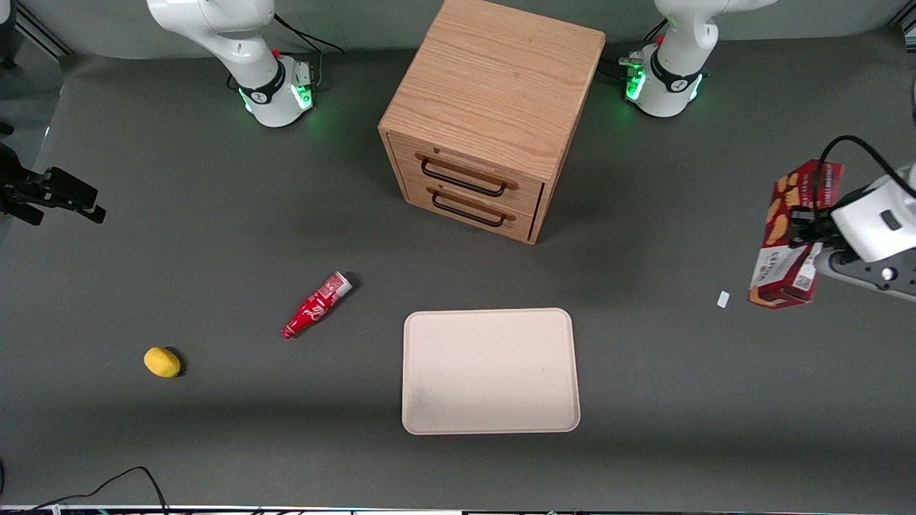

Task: Place red cookie box on tray
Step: 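Lift the cookie box and carry it toward the cream tray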

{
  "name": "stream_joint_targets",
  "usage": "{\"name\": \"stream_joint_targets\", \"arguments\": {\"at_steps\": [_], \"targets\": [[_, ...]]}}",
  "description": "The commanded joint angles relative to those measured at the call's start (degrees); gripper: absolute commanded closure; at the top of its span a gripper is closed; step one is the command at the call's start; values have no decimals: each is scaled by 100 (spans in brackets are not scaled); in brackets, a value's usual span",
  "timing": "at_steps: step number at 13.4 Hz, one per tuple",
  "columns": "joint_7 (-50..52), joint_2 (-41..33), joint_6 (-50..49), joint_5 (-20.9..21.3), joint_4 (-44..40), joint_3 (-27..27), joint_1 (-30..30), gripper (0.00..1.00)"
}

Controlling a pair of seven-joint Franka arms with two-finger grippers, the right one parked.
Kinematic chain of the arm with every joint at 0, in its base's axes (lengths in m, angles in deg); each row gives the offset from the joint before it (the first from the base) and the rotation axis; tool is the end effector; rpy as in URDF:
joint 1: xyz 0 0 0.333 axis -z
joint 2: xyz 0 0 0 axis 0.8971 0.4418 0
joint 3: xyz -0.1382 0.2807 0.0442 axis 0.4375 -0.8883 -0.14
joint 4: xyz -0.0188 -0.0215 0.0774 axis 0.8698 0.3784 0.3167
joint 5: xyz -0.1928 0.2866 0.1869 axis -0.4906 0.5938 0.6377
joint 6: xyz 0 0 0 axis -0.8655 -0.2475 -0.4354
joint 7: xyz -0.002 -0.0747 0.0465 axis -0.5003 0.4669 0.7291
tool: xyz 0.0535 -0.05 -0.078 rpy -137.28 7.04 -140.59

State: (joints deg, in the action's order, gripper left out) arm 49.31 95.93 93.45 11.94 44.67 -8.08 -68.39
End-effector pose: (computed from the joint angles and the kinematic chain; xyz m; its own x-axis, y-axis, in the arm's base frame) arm 0.6133 -0.0465 0.5700 0.9461 -0.2970 -0.1289 -0.2944 -0.9549 0.0395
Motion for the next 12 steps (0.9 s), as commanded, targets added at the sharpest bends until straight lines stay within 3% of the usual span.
{"name": "stream_joint_targets", "arguments": {"at_steps": [1, 6, 12], "targets": [[1312, 631, -70, -13, -810, 532, 258, 100], [3450, 2326, 816, 241, -2057, 639, 1742, 100], [4296, 3532, 2547, 1057, -2192, 377, 2464, 100]]}}
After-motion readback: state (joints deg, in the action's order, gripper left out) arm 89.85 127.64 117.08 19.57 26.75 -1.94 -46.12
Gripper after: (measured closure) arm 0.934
